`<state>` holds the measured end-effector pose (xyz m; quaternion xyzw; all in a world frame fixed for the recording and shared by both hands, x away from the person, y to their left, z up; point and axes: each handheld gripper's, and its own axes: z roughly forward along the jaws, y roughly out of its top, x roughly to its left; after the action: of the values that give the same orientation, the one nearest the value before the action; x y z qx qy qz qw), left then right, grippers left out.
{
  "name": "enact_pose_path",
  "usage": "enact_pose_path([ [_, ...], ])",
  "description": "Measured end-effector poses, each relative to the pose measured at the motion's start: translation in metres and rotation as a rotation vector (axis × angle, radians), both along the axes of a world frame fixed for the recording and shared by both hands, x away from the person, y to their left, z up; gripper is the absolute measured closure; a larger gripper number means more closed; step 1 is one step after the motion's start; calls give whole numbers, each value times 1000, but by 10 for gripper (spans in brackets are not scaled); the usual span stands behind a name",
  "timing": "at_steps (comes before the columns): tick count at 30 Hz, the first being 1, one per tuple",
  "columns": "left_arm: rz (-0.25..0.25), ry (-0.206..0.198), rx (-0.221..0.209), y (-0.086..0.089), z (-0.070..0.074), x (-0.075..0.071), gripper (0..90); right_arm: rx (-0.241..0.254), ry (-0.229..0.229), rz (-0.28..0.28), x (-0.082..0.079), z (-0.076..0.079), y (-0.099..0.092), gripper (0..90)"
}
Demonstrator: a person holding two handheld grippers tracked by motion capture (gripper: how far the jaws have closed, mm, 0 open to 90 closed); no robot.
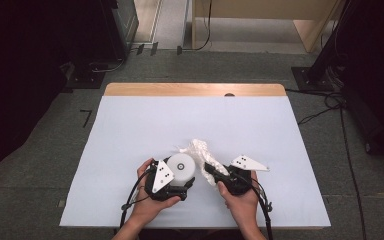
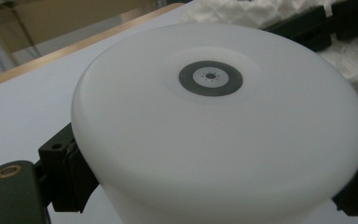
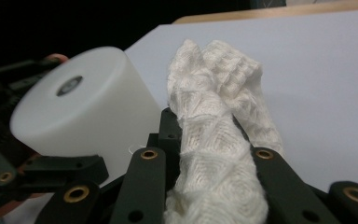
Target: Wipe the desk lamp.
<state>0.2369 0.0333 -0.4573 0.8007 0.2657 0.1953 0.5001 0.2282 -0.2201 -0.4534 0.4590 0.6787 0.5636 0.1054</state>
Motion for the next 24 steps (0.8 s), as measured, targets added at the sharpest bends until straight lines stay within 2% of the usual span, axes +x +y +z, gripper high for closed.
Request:
enact_pose_path([
  [2, -24, 34, -6, 4, -2, 5, 84, 31, -19, 15, -3, 8, 2, 758],
  [5, -29, 38, -5, 4, -4, 6, 85, 48, -64, 42, -9, 18, 8, 757],
  [8, -28, 38, -5, 3, -4, 6, 85, 47, -68, 63, -11, 19, 13, 757],
  [21, -36, 45, -2, 4, -4, 7, 85, -7, 75, 82, 2, -24, 18, 758],
  [24, -38, 46, -4, 4, -4, 7, 85, 29, 92, 76, 3, -23, 17, 758],
])
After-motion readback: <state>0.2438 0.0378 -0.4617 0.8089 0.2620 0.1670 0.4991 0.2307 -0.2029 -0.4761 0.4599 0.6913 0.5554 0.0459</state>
